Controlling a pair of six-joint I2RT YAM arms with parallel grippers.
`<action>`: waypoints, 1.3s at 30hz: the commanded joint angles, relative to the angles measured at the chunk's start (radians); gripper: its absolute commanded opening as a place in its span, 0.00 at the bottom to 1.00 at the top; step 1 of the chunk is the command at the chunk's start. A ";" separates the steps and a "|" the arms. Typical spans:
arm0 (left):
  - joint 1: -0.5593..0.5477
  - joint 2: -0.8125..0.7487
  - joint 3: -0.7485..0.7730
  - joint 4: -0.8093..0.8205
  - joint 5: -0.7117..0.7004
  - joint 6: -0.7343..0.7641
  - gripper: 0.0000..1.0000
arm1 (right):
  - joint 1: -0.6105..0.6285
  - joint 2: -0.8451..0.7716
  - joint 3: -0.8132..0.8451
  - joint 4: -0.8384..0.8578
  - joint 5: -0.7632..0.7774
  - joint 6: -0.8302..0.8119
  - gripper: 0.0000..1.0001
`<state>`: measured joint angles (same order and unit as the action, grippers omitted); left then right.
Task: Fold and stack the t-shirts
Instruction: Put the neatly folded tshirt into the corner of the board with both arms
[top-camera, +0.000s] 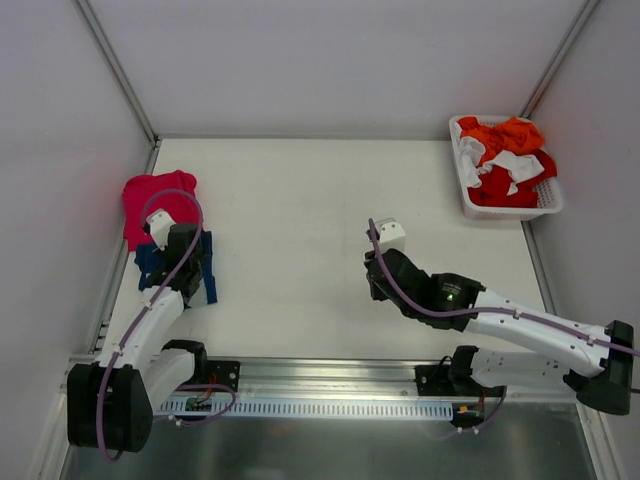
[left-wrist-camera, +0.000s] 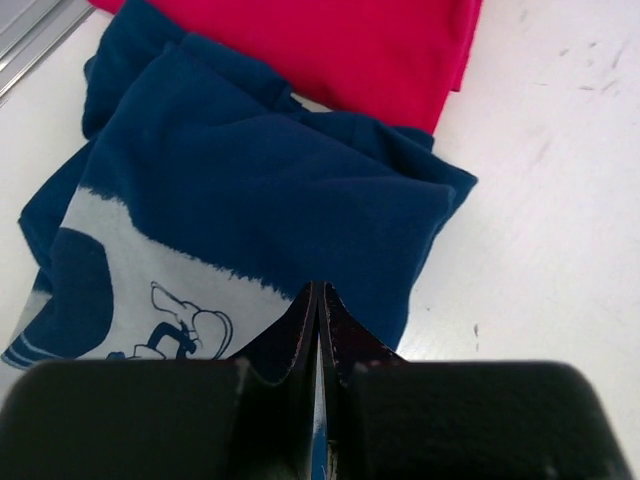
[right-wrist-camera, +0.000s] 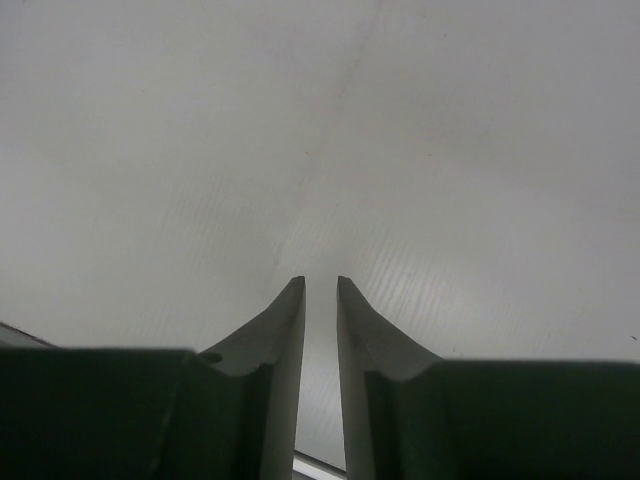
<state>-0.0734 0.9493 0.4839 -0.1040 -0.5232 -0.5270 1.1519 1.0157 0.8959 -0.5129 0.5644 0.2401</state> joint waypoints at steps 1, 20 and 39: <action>-0.009 0.009 -0.005 -0.054 -0.067 -0.036 0.00 | 0.005 -0.022 -0.025 -0.071 0.074 0.036 0.22; 0.055 0.374 0.239 -0.362 0.015 -0.122 0.05 | 0.006 -0.149 -0.028 -0.104 0.038 0.076 0.22; 0.211 0.161 0.136 -0.519 0.025 -0.297 0.09 | 0.008 -0.213 -0.017 -0.099 0.005 0.053 0.22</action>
<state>0.1265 1.1526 0.6373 -0.5385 -0.4347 -0.7631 1.1530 0.8150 0.8692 -0.6140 0.5835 0.2977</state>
